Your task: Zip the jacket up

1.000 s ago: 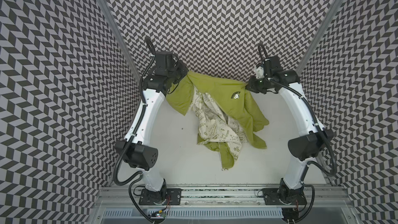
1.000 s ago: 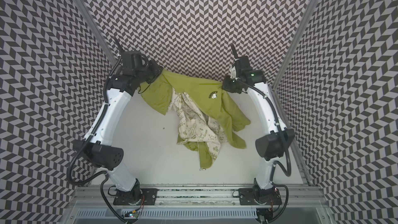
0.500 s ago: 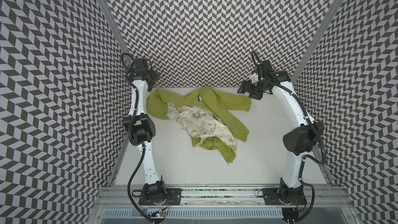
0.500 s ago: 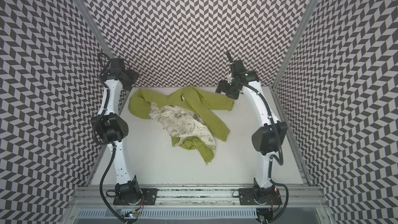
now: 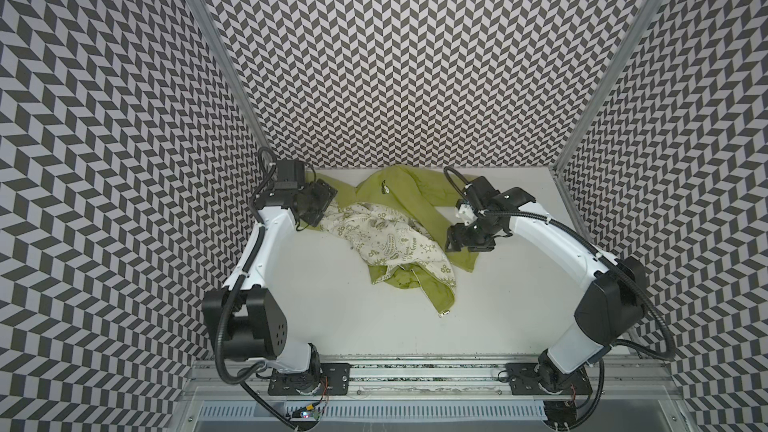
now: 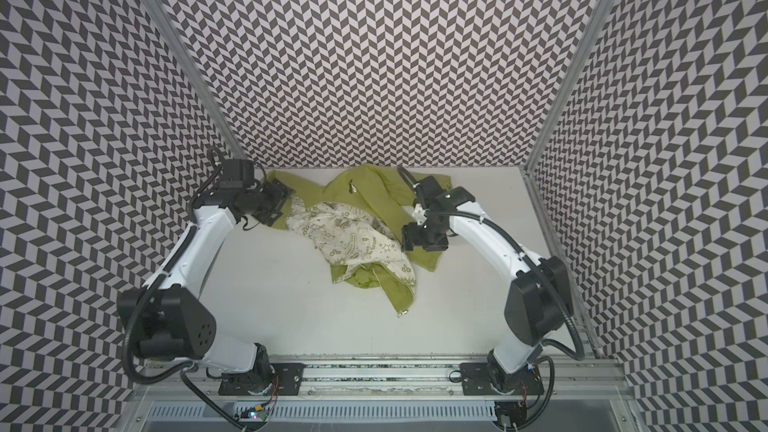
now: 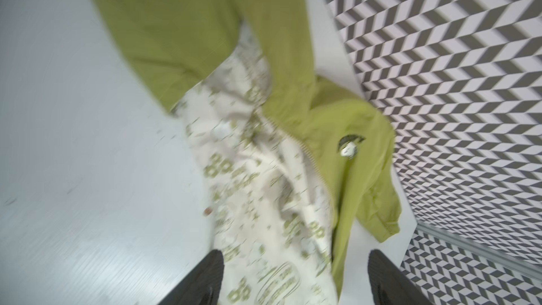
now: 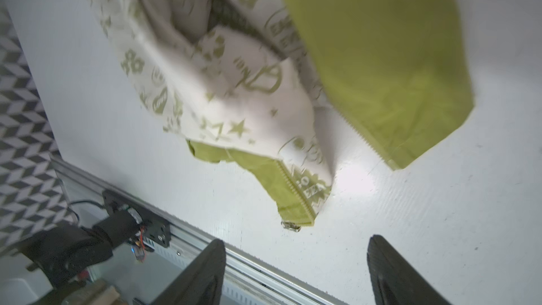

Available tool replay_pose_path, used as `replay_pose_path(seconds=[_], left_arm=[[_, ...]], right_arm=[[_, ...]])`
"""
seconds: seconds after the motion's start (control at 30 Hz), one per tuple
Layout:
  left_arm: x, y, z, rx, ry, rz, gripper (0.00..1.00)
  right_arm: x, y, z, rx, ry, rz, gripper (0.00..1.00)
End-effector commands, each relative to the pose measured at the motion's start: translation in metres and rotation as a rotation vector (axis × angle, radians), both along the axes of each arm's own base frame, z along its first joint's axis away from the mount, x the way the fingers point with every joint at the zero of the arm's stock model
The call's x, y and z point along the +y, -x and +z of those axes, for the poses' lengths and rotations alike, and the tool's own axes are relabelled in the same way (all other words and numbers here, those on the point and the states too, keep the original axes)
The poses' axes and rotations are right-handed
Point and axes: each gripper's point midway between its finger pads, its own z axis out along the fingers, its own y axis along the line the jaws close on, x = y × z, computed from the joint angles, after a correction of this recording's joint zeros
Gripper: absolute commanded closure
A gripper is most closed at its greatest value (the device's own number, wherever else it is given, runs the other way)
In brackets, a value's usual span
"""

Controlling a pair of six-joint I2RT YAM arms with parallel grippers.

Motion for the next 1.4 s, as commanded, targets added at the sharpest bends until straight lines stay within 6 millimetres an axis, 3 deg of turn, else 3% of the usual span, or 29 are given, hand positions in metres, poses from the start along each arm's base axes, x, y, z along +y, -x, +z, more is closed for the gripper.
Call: replay_pose_path(seconds=[0.0,0.07,0.17,0.3,0.43,0.77,0.83,0.9,1.03,1.13,1.17,1.37], left_arm=[[-0.009,0.037,-0.04,0.07,0.076,0.005,0.22],[-0.013,0.051,-0.064,0.103,0.117,0.022,0.22],[-0.018,0.054,-0.09,0.141,0.166,0.027,0.23],[-0.02,0.039,-0.109,0.162,0.193,0.023,0.2],[-0.018,0.02,-0.124,0.161,0.21,0.038,0.18],[-0.019,-0.024,-0.17,0.186,0.203,0.036,0.18],[-0.021,-0.032,-0.175,0.188,0.185,0.024,0.2],[-0.023,-0.039,-0.176,0.184,0.167,0.009,0.3],[-0.029,-0.056,-0.167,0.168,0.133,-0.042,0.69],[-0.027,-0.064,-0.146,0.138,0.104,-0.061,0.96],[-0.022,-0.066,-0.135,0.124,0.089,-0.058,1.0],[0.01,-0.074,-0.046,-0.002,0.007,-0.023,1.0]], right_arm=[[0.009,0.022,0.0,-0.06,-0.003,0.041,0.24],[0.019,0.039,-0.01,-0.055,0.006,0.076,0.26],[0.036,0.057,-0.025,-0.053,0.048,0.134,0.27],[0.065,0.075,-0.041,-0.036,0.068,0.226,0.25],[0.081,0.088,-0.065,-0.023,0.163,0.286,0.23],[0.083,0.065,-0.122,-0.001,0.362,0.258,0.28],[0.083,0.058,-0.13,-0.003,0.401,0.251,0.31],[0.082,0.051,-0.135,-0.003,0.429,0.238,0.38],[0.076,0.038,-0.146,0.034,0.431,0.201,0.68],[0.068,0.031,-0.138,0.031,0.424,0.181,0.93],[0.065,0.029,-0.131,0.019,0.42,0.175,1.0],[0.059,0.032,-0.056,-0.116,0.309,0.175,1.0]])
